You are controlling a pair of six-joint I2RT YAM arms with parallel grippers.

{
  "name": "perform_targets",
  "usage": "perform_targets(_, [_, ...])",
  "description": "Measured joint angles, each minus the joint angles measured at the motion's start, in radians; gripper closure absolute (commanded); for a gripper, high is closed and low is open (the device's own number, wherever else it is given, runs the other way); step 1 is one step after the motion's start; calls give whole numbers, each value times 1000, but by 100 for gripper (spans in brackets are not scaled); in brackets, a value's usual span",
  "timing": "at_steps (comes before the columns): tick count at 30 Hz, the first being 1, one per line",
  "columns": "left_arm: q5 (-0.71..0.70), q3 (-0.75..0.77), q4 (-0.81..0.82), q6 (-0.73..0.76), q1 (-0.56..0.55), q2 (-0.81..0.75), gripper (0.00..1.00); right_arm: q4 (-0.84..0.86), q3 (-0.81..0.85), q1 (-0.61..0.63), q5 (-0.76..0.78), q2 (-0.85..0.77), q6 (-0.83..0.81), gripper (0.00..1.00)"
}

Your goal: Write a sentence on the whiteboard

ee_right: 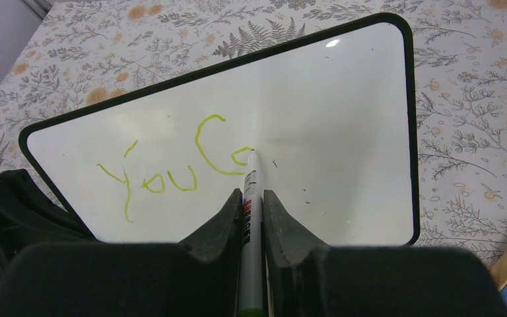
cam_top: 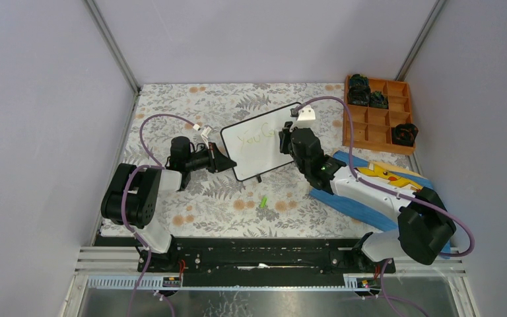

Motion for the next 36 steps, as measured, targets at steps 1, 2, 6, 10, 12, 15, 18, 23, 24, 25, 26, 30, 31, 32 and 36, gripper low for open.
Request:
perform_targets(1, [0, 0, 0, 0, 0, 0, 100, -1, 2, -1, 0, 0, 0, 100])
perform_targets(2, [0, 0, 0, 0, 0, 0, 100, -3, 3, -1, 0, 0, 0, 100])
perform_targets(6, [0, 0, -2, 0, 0, 0, 100, -14, 16, -7, -1, 0, 0, 100])
perform_targets(10, [-1, 2, -6, 1, 0, -2, 100, -15, 27, -13, -1, 1, 0, 100])
perform_targets(12, [-1, 3, -9, 1, 0, -2, 100, -14, 31, -17, -1, 2, 0, 100])
perform_targets(15, [-1, 3, -11, 2, 0, -2, 100, -14, 33, -24, -4, 6, 0, 100])
perform_targets(18, [-1, 4, -13, 3, 0, -2, 100, -14, 34, -28, -8, 13, 0, 100])
perform_targets(23, [-1, 4, -14, 7, -1, -3, 100, -15, 34, -29, -13, 29, 0, 100])
perform_targets(24, [-1, 4, -14, 7, -1, -3, 100, -14, 34, -29, -16, 32, 0, 100])
perform_targets(25, [-2, 4, -14, 8, -1, -3, 100, -15, 34, -29, -18, 34, 0, 100])
perform_targets(26, [-2, 4, -14, 8, -1, -3, 100, -14, 34, -29, -19, 36, 0, 100])
perform_targets(30, [-2, 4, -15, 8, -1, -3, 100, -15, 34, -30, -29, 41, 1, 100])
perform_targets(31, [-2, 4, -15, 8, -1, -3, 100, -15, 34, -30, -30, 41, 1, 100])
perform_targets(32, [-2, 4, -15, 8, -1, -3, 100, -15, 34, -30, -32, 41, 1, 100])
perform_targets(36, [-2, 4, -15, 8, -1, -3, 100, -15, 34, -30, -32, 41, 2, 100])
